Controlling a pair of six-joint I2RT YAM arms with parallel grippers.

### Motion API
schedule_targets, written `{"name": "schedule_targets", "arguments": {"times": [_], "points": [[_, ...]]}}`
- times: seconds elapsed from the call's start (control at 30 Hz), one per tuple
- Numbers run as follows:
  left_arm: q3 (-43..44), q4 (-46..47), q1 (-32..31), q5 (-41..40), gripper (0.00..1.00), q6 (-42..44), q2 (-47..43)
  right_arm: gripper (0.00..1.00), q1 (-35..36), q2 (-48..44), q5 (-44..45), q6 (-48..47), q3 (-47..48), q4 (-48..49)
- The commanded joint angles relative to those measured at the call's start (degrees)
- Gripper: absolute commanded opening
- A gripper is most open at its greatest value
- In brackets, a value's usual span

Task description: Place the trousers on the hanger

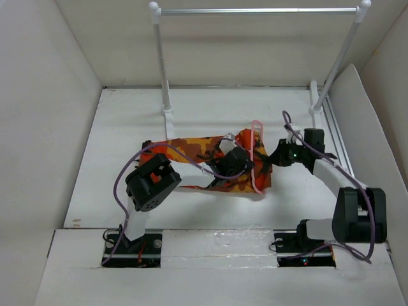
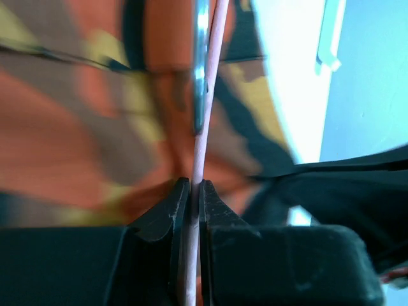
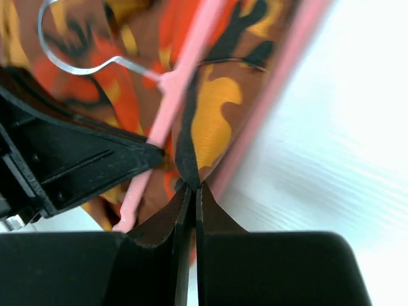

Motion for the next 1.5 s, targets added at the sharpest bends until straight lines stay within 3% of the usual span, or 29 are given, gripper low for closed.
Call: {"name": "schedule_targets", "arguments": {"times": [0.0,0.2,0.4,0.47,0.5,0.6,0.7,0.8,0.9,1.17,1.2,1.23,1.27,1.3,1.33,1.47], "points": [[-1.19,-10.12,1.09,-5.88,0.0,5.59,-3.41,0.0,-5.17,-6.91,2.49,3.11,4.41,-0.6],[-3.29,-14.52,1.79,-7.21,0.0,7.36,-4.11,0.0,-12.72,-10.16,5.83,5.22,5.21,-3.14],[-6.72,-13.65,5.48,-6.59,0.0,9.19,-6.22,0.0,-13.35,-16.84,12.78,3.82,-2.69,-6.95],[-5.59,-12.41,5.48,-5.63,0.0,10.69,-5.88,0.21,-12.83,-16.41,10.94,1.72,-4.28,-6.06],[-5.06,-12.41,4.17,-5.62,0.0,11.39,-5.7,0.49,-12.83,-15.36,10.24,0.75,-2.8,-7.28],[-2.69,-13.02,2.41,-5.71,0.0,12.02,-4.56,0.69,-12.12,-10.44,9.35,-2.34,4.46,-10.0],[-1.8,-13.12,1.79,-5.19,0.0,12.1,-3.77,0.81,-9.41,-6.22,9.53,-1.02,8.8,-6.52],[-1.63,-14.17,1.79,-5.71,0.0,12.72,-4.2,0.82,-7.65,2.03,7.51,-1.46,13.99,-7.46],[-2.68,-14.35,1.79,-6.15,0.0,13.42,-5.87,0.82,-7.11,5.04,9.7,-1.37,12.16,-6.07],[-4.09,-13.82,2.32,-6.33,0.0,14.83,-7.46,0.78,-5.97,9.7,4.27,3.36,2.14,2.89],[-4.26,-14.43,2.84,-6.59,0.0,15.61,-7.8,0.51,-5.97,9.87,3.3,3.98,1.26,5.08],[-4.26,-14.43,2.84,-6.68,0.0,15.62,-7.81,0.5,-5.97,9.79,2.59,3.99,1.25,5.1],[-4.79,-14.52,2.84,-6.68,0.0,15.79,-8.07,0.36,-7.19,9.52,1.89,5.38,0.91,7.1],[-5.05,-14.96,3.37,-6.59,0.0,16.06,-8.25,0.08,-7.98,9.09,1.28,6.18,0.29,7.99],[-5.58,-15.13,4.15,-6.24,0.0,16.23,-8.6,0.0,-8.95,7.95,0.83,7.14,-0.06,8.78],[-9.79,-15.84,5.66,-5.97,0.0,16.94,-11.31,0.0,-13.61,4.88,1.62,10.48,0.02,12.13]]}}
